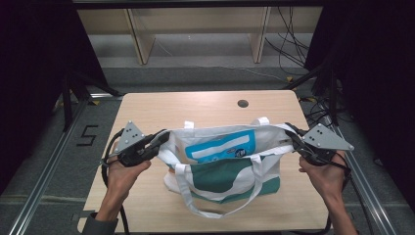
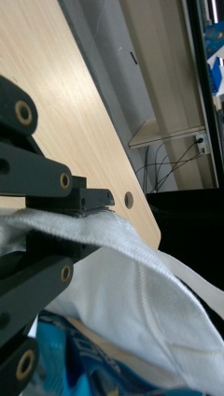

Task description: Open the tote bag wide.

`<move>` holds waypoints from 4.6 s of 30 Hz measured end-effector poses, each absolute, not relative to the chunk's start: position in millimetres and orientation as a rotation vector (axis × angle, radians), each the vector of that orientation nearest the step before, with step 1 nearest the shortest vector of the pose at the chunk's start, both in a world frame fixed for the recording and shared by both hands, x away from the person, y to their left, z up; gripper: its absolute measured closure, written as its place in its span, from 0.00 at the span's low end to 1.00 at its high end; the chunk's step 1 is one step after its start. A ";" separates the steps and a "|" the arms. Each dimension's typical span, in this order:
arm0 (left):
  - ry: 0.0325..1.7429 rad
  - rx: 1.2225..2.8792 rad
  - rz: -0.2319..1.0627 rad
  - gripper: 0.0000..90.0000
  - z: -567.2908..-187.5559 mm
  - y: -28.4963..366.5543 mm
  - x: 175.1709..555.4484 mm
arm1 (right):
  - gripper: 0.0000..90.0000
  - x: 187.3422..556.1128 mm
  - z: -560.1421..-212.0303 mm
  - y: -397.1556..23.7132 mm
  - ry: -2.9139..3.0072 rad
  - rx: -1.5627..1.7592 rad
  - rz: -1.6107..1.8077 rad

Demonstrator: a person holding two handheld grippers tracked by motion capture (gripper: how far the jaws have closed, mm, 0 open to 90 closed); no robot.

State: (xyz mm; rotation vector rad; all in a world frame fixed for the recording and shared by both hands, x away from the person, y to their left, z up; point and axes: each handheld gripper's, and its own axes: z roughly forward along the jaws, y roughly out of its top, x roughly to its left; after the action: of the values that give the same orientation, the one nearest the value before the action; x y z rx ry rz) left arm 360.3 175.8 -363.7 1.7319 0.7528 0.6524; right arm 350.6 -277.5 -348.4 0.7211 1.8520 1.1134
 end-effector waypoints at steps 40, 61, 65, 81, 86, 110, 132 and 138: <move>0.818 2.114 0.401 0.88 -491.9 135.4 386.9 | 0.98 384.3 -461.8 -282.5 2.264 0.854 0.829; 0.906 2.026 0.458 0.60 -479.9 147.7 382.8 | 0.64 386.0 -462.1 -285.5 2.209 1.008 0.934; 0.955 1.935 0.449 0.54 -471.6 151.8 382.7 | 0.60 380.2 -435.1 -290.9 2.160 1.020 1.052; 0.877 1.901 0.410 0.47 -432.9 142.7 379.0 | 0.55 337.4 -398.0 -222.6 2.438 0.687 1.317; 0.792 1.980 0.442 0.65 -433.4 126.6 387.5 | 0.83 337.9 -406.1 -211.9 2.525 0.588 1.284; 0.908 2.103 0.426 0.55 -458.5 138.7 376.3 | 0.96 325.8 -482.1 -175.4 2.794 0.518 0.845; 0.753 2.135 0.173 0.99 -507.6 90.7 310.7 | 0.77 329.7 -482.9 -177.0 2.753 0.660 0.949; 0.722 2.179 0.217 0.99 -504.3 88.9 309.0 | 0.74 324.1 -430.2 -203.7 2.619 0.620 1.124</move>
State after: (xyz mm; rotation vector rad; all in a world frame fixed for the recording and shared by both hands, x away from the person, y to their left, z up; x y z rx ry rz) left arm 309.0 88.9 -504.3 2.1786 0.7220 0.2170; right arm 324.1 -203.7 -430.2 0.6199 2.6188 1.1238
